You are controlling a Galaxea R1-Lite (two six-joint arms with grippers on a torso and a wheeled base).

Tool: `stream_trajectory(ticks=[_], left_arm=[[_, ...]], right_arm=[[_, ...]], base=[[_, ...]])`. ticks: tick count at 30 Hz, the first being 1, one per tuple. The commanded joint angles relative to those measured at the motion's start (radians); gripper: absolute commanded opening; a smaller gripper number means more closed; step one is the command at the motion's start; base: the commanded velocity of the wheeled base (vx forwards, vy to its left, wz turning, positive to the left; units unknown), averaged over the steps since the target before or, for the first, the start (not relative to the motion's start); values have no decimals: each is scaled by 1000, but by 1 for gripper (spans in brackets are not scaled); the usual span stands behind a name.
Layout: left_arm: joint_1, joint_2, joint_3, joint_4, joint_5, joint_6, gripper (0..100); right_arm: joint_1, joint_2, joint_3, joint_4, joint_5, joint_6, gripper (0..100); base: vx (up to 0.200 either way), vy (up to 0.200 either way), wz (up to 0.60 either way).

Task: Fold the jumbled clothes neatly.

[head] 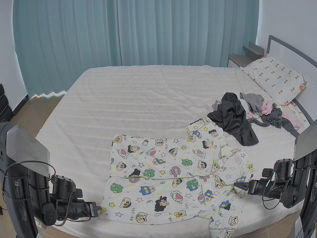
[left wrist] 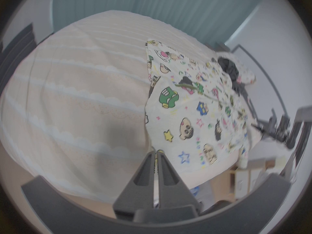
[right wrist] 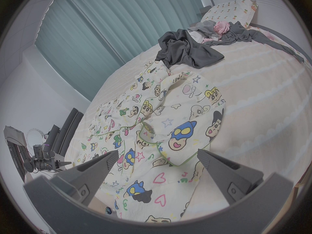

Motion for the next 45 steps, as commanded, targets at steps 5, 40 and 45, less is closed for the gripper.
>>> stream_trajectory(ticks=[5, 40, 45], left_arm=[[-99, -88, 16, -10, -19, -184, 0], [-97, -51, 16, -89, -10, -274, 0], [-97, -50, 16, -89, -10, -274, 0]], right_arm=[[36, 11, 30, 1, 14, 1, 100], [113, 242, -141, -53, -30, -1, 100], [115, 284, -172, -53, -59, -1, 0]], base=[[-200, 0, 0], [-69, 0, 0], [0, 0, 0]])
